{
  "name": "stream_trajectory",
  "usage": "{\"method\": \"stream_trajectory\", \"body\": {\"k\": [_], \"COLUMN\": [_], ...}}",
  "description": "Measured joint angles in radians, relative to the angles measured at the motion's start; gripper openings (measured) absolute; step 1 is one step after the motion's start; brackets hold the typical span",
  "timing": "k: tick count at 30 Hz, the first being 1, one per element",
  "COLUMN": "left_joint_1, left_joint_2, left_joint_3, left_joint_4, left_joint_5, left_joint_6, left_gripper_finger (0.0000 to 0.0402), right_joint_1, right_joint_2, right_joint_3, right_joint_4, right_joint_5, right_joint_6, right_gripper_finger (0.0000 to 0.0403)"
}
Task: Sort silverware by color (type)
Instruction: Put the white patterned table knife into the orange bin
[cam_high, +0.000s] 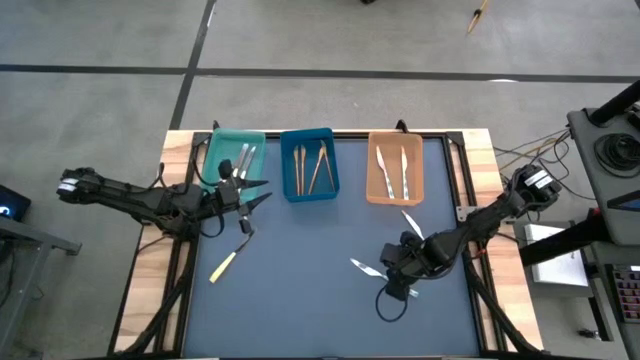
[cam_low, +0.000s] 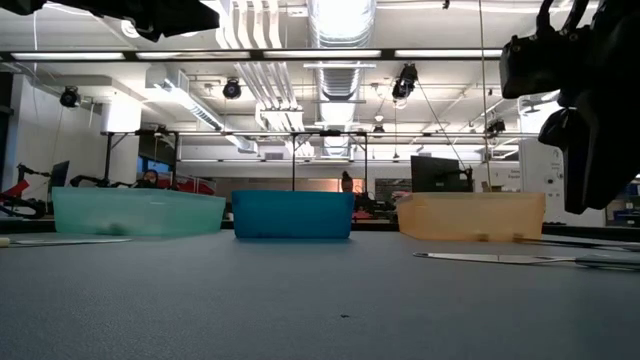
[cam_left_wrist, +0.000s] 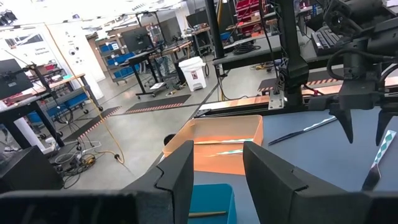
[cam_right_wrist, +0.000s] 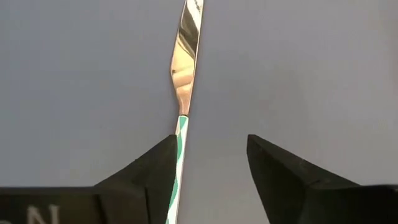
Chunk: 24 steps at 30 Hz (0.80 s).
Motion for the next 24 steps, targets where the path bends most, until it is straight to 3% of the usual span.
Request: {"method": "stream_trajectory", "body": {"k": [12, 19, 24], "left_joint_1": [0.0, 0.0, 0.0], "left_joint_2": [0.0, 0.001, 0.003], "left_joint_3": [0.0, 0.0, 0.0], "left_joint_4": [0.0, 0.0, 0.0], "left_joint_5": [0.0, 0.0, 0.0], "left_joint_6": [0.0, 0.0, 0.0], "left_gripper_finger": [0.0121, 0.0121, 0.0121], "right_joint_1": [0.0, 0.0, 0.0], "right_joint_2": [0.013, 0.103, 0.152], "right_joint_3": [0.0, 0.015, 0.043], "right_joint_4": [0.078, 0.071, 0.073], "right_joint_5": [0.01, -0.004, -0.071], "right_joint_6": [-0.018, -0.032, -0.072], "right_gripper_finger": [0.0194, 0.0194, 0.0194]}}
